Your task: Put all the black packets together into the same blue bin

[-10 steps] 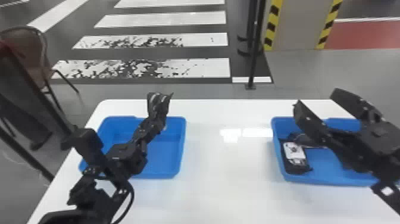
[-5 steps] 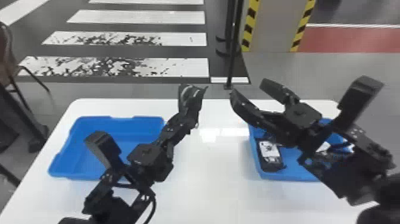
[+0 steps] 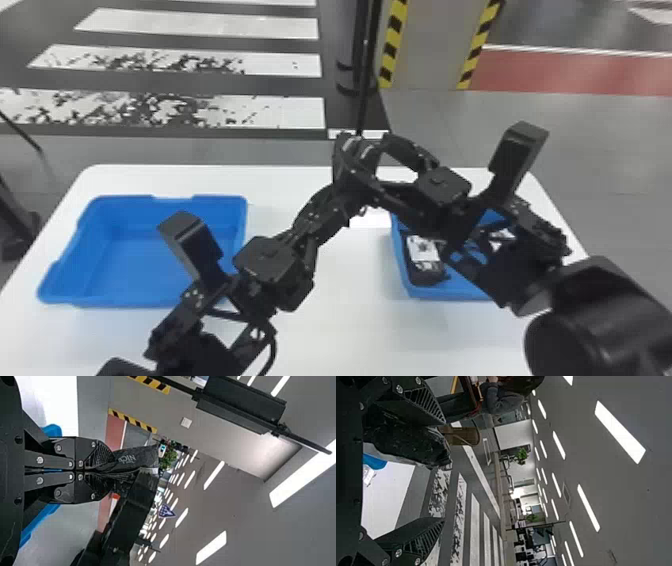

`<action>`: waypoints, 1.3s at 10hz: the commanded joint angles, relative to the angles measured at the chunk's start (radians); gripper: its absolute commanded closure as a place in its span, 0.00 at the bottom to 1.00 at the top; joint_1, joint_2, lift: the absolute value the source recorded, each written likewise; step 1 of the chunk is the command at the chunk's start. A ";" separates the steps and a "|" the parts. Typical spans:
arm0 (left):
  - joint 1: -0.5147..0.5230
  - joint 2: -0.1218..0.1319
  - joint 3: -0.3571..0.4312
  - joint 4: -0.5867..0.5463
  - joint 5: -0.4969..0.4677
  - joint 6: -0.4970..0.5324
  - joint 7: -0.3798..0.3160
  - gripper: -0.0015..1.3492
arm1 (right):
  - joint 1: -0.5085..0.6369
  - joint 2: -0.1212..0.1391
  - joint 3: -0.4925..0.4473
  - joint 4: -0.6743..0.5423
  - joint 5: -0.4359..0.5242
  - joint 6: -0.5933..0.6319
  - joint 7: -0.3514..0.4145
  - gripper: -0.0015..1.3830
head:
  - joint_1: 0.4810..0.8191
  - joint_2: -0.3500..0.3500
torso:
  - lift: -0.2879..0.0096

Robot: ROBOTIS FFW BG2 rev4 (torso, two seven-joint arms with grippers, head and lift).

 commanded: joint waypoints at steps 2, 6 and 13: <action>-0.005 0.003 -0.009 -0.001 0.003 0.009 0.000 0.90 | -0.014 -0.005 0.038 -0.004 0.006 -0.017 -0.002 0.51 | 0.62 0.38 | 0.60; -0.003 0.000 0.003 -0.001 0.003 0.006 0.000 0.90 | 0.003 -0.011 0.054 -0.044 -0.018 0.019 -0.032 0.86 | 0.61 0.41 | 0.60; 0.010 -0.006 0.021 0.019 0.051 -0.043 0.000 0.06 | 0.020 -0.011 0.038 -0.068 -0.026 0.010 -0.043 0.87 | 0.62 0.45 | 0.60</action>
